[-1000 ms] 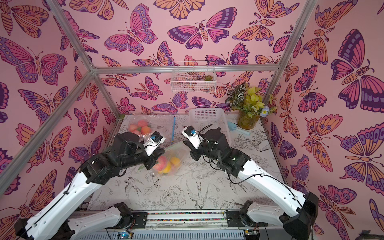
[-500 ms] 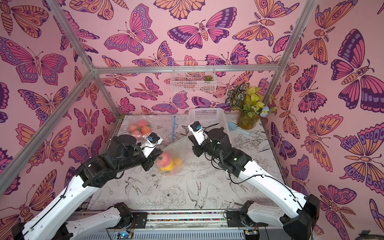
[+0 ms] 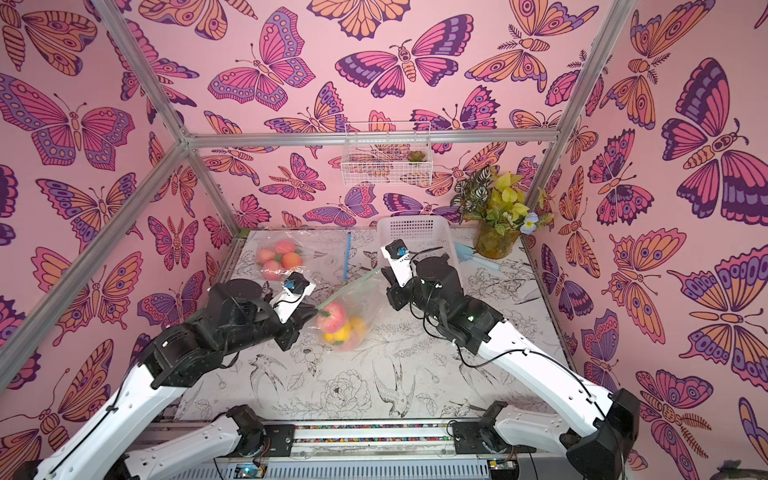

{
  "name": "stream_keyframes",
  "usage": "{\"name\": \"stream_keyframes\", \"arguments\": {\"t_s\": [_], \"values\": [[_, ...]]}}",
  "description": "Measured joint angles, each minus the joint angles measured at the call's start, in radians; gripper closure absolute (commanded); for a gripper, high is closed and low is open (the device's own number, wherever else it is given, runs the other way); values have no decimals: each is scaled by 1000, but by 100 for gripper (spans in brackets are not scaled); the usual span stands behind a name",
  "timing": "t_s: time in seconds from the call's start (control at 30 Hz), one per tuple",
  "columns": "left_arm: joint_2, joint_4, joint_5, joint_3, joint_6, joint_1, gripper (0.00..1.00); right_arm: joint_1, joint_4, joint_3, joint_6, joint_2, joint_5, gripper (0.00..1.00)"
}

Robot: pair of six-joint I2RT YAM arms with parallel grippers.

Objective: Place the peach in a zip-top bag and seal the zipper
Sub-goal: Zip the zipper on the zipper food storage bag.

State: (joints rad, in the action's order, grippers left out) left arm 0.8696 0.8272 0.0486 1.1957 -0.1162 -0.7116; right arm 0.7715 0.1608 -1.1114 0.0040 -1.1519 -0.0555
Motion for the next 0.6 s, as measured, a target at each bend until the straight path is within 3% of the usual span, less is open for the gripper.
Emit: {"name": "stream_keyframes", "arguments": {"t_s": [0.6], "values": [[-77, 44, -27, -49, 56, 5, 89, -5, -8, 2, 1, -2, -22, 100]]}}
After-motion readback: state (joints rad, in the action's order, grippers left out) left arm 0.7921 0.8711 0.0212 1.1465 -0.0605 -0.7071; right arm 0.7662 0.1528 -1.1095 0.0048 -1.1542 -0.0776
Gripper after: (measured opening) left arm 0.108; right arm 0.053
